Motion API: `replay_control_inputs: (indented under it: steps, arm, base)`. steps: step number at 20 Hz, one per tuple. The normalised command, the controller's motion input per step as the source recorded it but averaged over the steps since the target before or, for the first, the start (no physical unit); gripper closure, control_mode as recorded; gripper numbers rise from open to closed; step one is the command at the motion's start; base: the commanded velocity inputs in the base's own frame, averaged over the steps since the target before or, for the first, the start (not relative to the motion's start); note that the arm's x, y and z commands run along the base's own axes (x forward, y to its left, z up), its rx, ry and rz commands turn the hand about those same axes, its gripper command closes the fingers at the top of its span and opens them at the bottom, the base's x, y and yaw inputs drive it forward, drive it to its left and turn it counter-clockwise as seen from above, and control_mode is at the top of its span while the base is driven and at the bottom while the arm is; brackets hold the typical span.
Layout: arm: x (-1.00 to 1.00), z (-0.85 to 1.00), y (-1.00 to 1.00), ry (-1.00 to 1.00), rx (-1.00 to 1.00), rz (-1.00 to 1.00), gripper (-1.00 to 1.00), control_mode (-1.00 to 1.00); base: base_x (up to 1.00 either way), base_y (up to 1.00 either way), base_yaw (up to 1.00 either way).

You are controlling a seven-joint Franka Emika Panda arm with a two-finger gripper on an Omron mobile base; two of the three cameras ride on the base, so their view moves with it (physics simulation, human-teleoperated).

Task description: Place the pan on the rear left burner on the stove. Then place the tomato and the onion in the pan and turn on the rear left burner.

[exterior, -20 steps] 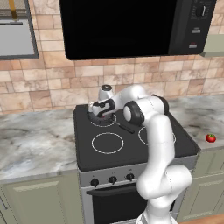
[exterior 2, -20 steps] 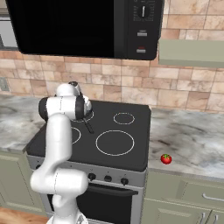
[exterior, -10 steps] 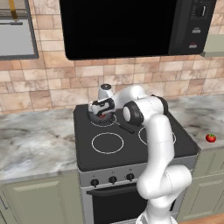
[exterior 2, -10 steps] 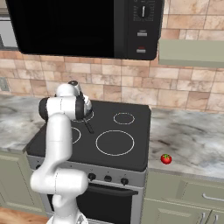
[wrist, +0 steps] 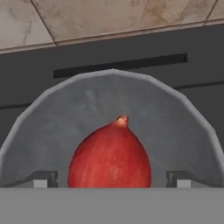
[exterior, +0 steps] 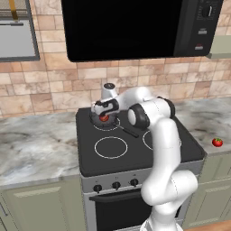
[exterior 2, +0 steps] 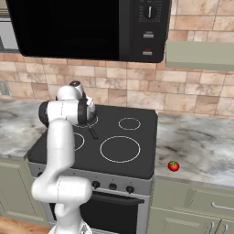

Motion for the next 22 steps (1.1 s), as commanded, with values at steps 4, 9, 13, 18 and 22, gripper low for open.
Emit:
replay_control_inputs:
  steps: [4,9,13,18,22]
  arm:
    - [-0.07,0.33,0.00,0.00,0.00,-0.03,-1.00,-1.00]
    - [-0.32,0.21,-0.07,0.00,-0.01,-0.04,-1.00,-1.00]
    - [-0.65,0.02,-0.34,0.00,-0.02,-0.04,-1.00,-1.00]
    - [-0.73,0.03,-0.50,0.00,0.00,-0.03,-1.00,-1.00]
    - [-0.48,0.21,-0.50,0.00,0.00,-0.02,-1.00,-1.00]
  base:
    - [0.00,0.00,0.00]
    - [0.00,0.00,0.00]
    - [0.00,0.00,0.00]
    - [0.00,0.00,0.00]
    - [0.00,0.00,0.00]
